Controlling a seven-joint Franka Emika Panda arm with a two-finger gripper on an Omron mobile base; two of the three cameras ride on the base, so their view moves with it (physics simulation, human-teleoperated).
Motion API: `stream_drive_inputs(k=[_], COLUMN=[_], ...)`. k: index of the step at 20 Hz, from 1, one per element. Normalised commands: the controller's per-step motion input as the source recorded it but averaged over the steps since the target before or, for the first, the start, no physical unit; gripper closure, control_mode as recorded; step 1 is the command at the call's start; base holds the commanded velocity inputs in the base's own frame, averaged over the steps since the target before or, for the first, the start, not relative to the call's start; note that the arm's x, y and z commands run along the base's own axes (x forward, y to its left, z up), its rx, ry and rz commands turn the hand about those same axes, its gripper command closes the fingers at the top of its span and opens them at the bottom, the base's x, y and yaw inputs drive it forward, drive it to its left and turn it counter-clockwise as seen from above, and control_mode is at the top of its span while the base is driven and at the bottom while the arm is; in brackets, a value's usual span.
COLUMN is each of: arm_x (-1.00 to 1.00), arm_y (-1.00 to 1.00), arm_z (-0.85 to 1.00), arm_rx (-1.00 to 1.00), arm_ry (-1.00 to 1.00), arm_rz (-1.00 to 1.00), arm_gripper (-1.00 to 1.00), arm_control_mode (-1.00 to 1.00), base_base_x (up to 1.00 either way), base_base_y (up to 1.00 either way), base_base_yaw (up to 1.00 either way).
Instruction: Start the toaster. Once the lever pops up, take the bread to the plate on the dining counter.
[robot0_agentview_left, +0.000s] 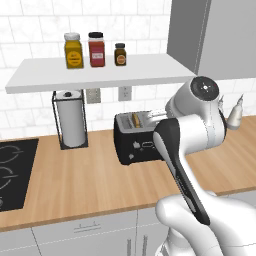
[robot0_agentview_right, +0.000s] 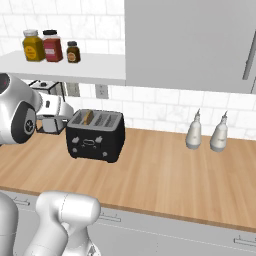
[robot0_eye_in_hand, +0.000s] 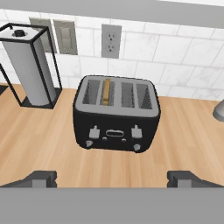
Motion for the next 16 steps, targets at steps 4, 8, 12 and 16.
stream_drive_inputs(k=[4, 8, 12, 16], arm_x=[0.0, 0.0, 0.0, 0.0], arm_y=[0.0, 0.0, 0.0, 0.0], arm_z=[0.0, 0.0, 0.0, 0.0], arm_rx=[0.0, 0.0, 0.0, 0.0], arm_ry=[0.0, 0.0, 0.0, 0.0], arm_rz=[0.0, 0.0, 0.0, 0.0], arm_gripper=[-1.0, -1.0, -1.0, -1.0], arm_control_mode=[-1.0, -1.0, -1.0, -1.0], base_base_x=[0.0, 0.0, 0.0, 0.0], base_base_y=[0.0, 0.0, 0.0, 0.0], base_base_yaw=[0.0, 0.0, 0.0, 0.0])
